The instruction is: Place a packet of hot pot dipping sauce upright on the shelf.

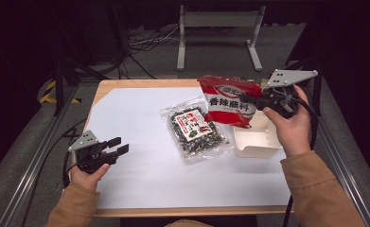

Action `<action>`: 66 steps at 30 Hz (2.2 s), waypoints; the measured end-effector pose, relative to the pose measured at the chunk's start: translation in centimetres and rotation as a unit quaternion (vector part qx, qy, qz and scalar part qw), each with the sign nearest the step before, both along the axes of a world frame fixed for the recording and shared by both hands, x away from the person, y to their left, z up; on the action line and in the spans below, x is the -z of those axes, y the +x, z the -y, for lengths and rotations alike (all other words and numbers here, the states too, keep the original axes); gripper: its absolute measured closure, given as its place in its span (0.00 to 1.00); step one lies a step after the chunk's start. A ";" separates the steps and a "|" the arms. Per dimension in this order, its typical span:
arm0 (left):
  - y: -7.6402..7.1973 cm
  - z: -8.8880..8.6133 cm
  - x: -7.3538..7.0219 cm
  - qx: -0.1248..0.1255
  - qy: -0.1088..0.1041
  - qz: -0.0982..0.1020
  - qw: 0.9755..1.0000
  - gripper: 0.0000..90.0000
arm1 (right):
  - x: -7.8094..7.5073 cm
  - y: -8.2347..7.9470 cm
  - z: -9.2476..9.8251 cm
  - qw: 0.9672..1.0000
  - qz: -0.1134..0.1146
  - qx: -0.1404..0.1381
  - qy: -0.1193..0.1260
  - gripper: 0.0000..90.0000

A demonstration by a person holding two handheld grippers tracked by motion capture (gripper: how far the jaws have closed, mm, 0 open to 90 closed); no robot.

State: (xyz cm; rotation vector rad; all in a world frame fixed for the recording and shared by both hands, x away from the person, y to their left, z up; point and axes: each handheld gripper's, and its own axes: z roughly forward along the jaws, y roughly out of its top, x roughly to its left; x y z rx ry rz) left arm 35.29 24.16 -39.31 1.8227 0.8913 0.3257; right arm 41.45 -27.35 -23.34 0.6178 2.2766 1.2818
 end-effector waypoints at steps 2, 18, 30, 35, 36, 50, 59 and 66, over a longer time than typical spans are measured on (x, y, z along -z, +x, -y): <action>0.0 0.0 0.0 -0.002 -0.001 0.001 1.000 0.59 | -0.2 0.3 0.4 1.000 0.002 0.003 -0.003 1.00; -1.1 -1.1 0.2 -0.018 0.010 -0.002 1.000 0.58 | -0.8 2.4 3.4 1.000 0.016 0.017 -0.013 1.00; -1.3 -1.2 0.4 -0.020 0.008 -0.005 1.000 0.58 | -1.3 4.2 5.8 0.999 0.027 0.038 -0.016 1.00; -1.2 -1.1 0.3 -0.017 0.008 -0.006 1.000 0.58 | -1.0 4.8 6.8 0.998 0.033 0.043 -0.019 1.00; -1.2 -1.1 0.3 -0.019 0.009 -0.003 1.000 0.58 | -0.8 4.9 7.1 0.998 0.037 0.041 -0.015 1.00; -1.2 -1.0 0.4 -0.019 0.006 -0.004 1.000 0.59 | 1.5 6.6 8.7 0.998 0.028 0.052 -0.013 1.00; -1.1 -0.9 0.4 -0.019 0.007 -0.005 1.000 0.59 | 3.4 7.7 9.0 0.998 0.006 0.060 -0.025 1.00; -1.0 -0.8 0.5 -0.019 0.007 -0.008 1.000 0.59 | 4.4 8.3 9.1 0.998 -0.002 0.063 -0.026 1.00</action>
